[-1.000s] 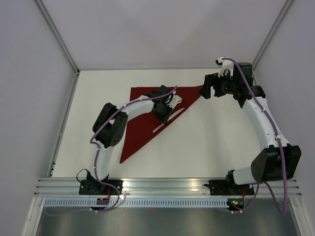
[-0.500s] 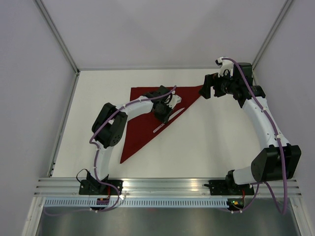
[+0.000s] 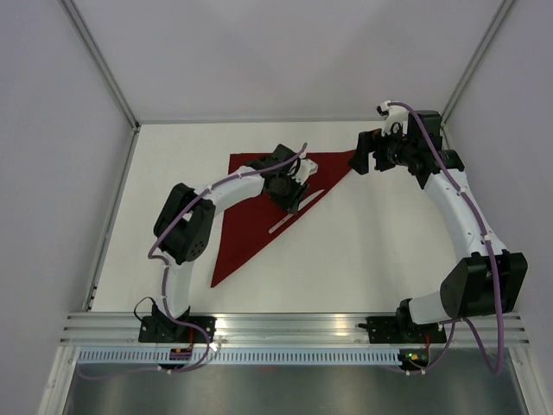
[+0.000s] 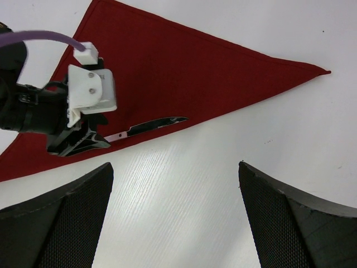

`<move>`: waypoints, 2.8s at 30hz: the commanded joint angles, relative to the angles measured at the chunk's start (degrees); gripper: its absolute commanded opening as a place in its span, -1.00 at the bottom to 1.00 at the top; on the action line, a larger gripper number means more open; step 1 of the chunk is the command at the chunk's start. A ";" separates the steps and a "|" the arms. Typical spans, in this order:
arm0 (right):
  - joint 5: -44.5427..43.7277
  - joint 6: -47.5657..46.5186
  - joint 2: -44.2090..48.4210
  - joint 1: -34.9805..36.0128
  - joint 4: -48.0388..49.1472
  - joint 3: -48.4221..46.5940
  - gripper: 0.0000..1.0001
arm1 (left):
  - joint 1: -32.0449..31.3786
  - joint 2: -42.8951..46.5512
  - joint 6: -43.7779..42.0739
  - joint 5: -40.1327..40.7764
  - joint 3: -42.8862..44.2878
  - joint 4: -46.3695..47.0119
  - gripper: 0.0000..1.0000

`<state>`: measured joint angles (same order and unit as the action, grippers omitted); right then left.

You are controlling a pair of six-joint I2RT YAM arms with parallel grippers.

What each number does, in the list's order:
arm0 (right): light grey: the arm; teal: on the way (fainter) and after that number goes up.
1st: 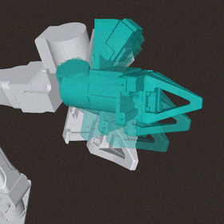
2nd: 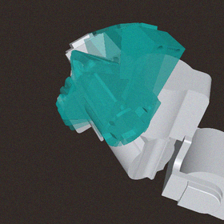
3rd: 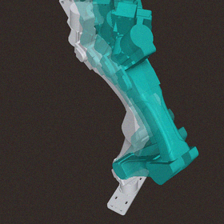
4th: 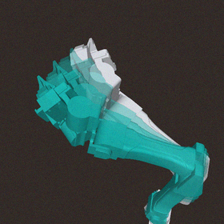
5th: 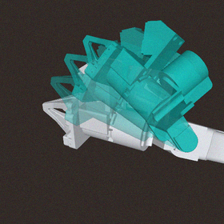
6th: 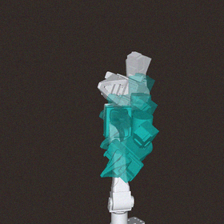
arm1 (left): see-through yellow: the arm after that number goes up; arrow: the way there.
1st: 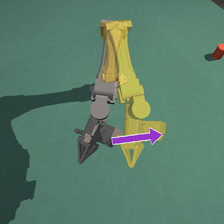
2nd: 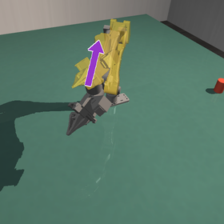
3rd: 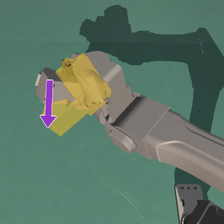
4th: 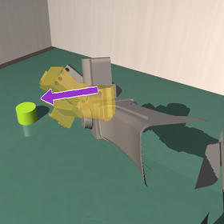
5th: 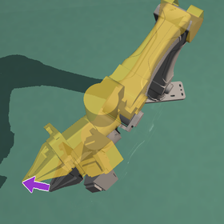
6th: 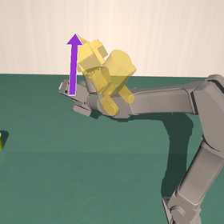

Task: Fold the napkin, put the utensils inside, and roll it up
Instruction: Place the utensil onto the napkin, then fold the napkin

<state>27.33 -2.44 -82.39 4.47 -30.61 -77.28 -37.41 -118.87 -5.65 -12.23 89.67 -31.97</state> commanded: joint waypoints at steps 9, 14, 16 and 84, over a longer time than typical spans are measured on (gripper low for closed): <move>-2.62 -0.37 5.30 7.80 5.82 5.98 0.88 | 9.45 25.94 15.91 9.74 2.27 2.00 -0.07; -13.25 -2.74 6.37 26.14 9.51 8.89 0.74 | 16.75 40.18 26.56 11.08 0.16 -0.37 -0.07; -15.98 -3.01 5.49 32.15 12.40 10.39 0.67 | 16.84 45.90 27.44 13.62 0.33 -1.43 -0.04; -46.41 -25.78 -38.47 79.20 48.28 3.62 -0.64 | 16.84 68.07 24.46 21.98 -1.25 -12.59 0.01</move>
<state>-17.80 -27.70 -121.03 83.42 16.25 -70.78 -20.60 -51.24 20.78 9.54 88.66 -44.51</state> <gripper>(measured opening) 0.190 0.505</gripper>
